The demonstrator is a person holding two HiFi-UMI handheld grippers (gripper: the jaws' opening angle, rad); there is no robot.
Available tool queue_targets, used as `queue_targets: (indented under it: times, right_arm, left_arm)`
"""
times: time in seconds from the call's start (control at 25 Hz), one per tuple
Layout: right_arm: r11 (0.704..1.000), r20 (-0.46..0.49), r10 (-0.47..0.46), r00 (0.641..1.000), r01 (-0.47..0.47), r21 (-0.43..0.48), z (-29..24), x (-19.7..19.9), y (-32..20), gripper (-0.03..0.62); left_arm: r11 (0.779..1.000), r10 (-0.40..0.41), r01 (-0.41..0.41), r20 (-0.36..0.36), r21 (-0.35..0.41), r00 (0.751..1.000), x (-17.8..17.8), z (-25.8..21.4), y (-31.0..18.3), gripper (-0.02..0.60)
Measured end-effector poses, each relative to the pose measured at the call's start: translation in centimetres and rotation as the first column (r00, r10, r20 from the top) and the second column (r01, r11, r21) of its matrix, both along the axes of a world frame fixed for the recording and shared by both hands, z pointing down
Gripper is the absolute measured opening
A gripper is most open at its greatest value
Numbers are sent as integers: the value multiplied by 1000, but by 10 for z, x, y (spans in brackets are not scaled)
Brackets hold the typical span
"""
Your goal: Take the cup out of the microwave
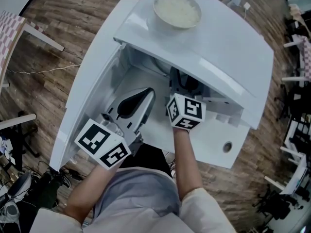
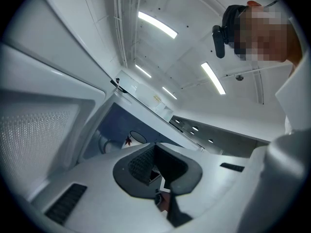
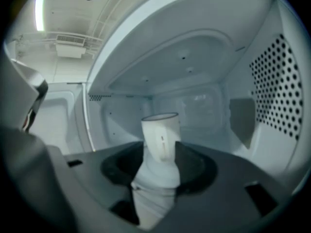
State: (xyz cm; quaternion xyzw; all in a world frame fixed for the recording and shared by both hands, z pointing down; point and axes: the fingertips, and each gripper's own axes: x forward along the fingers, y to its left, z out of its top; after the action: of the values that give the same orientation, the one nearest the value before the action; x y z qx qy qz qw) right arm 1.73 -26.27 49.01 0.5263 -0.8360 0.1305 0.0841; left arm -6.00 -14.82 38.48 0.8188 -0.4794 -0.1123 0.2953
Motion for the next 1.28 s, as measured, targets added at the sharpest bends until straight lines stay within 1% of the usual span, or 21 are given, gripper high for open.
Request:
queue_targets:
  times: [0.2,0.52,0.76,0.84,1.0,1.08,1.28]
  right_arm:
    - [1000,-6,0,1000,1,7,2,-2,-5,201]
    - [999,-22,29,999,-29,21,5,-1,-12,198]
    - [999,-42,34,999,-33,31,4,-1,-16,184]
    - [999,-53,30,998,-28,39,4,-2,-17,175]
    - [998,-79,30,996,-26,49,5,-2,-18,109]
    - [998,-88,31,996,-26,53,6,-2,-18,94]
    - [998,-100,26,995,-20,59,6,-3,-18,87]
  left_arm:
    - [1000,-3,3,-4,-4,1000,-1,2,-4,11]
    - [1000,0,0,-10,-11,1000,-3,5,-4,11]
    - [1000,-4,4,-18,-23,1000,-6,7,-5,11]
    - [1000,-4,3,-20,-24,1000,-7,7,-6,11]
    - [1000,-3,3,-24,-27,1000,-6,8,-8,11]
    - [1000,-3,3,-24,-27,1000,-6,8,-9,11]
    - [1000,-2,1,-26,-27,1000,-6,8,-12,11]
